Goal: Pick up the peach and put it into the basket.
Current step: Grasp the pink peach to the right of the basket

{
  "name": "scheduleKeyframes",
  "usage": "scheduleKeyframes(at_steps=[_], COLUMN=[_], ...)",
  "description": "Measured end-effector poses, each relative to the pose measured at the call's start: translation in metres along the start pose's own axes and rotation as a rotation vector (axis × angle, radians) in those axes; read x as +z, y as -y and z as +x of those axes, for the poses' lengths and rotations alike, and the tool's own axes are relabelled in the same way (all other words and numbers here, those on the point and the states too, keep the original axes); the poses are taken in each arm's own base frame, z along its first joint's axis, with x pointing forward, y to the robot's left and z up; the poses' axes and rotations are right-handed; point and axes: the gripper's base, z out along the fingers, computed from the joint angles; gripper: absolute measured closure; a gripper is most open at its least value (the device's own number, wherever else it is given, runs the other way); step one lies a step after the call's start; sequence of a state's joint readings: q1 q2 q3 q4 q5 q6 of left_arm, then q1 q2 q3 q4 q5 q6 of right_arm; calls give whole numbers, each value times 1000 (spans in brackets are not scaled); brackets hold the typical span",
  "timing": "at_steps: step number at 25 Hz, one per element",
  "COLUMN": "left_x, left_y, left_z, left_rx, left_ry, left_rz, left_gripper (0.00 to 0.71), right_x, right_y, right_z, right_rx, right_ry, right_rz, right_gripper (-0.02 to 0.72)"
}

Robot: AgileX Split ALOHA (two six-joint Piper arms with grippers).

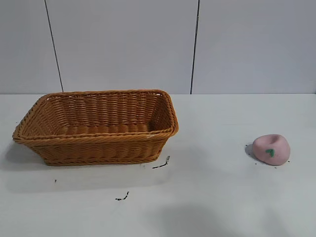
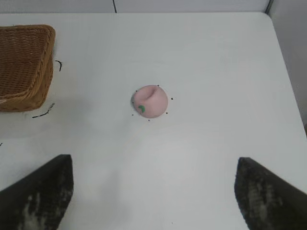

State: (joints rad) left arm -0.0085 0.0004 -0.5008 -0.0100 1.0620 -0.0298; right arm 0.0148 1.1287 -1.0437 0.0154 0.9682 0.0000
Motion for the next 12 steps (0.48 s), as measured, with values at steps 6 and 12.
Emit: scheduleKeyframes(at_steps=[6,12], left_x=[0,0], left_y=[0,0], left_z=[0,0], left_rx=[0,0], left_ry=[0,0], left_rz=[0,0], left_gripper=[17,17], right_x=[94,192], right_y=[1,2], right_z=[-51,-55], right_rx=[3,7], right_ry=[-233,-412], right_rz=[2,2], right_gripper=[70,70])
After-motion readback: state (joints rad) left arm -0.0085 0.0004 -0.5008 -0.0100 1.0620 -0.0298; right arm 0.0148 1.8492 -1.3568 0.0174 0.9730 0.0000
